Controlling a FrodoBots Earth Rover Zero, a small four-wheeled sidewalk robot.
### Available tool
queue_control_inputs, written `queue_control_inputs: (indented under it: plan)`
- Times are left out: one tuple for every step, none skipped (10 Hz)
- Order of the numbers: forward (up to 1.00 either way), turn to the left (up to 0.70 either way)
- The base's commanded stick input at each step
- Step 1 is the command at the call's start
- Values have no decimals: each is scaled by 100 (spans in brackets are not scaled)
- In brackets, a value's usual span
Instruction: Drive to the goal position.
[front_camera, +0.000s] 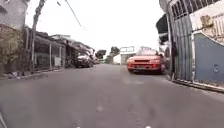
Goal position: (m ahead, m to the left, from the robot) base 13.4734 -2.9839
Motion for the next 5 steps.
queue_control_inputs:
  plan:
    - [100, 0]
    - [100, 0]
    - [100, 0]
    - [100, 0]
    - [100, 0]
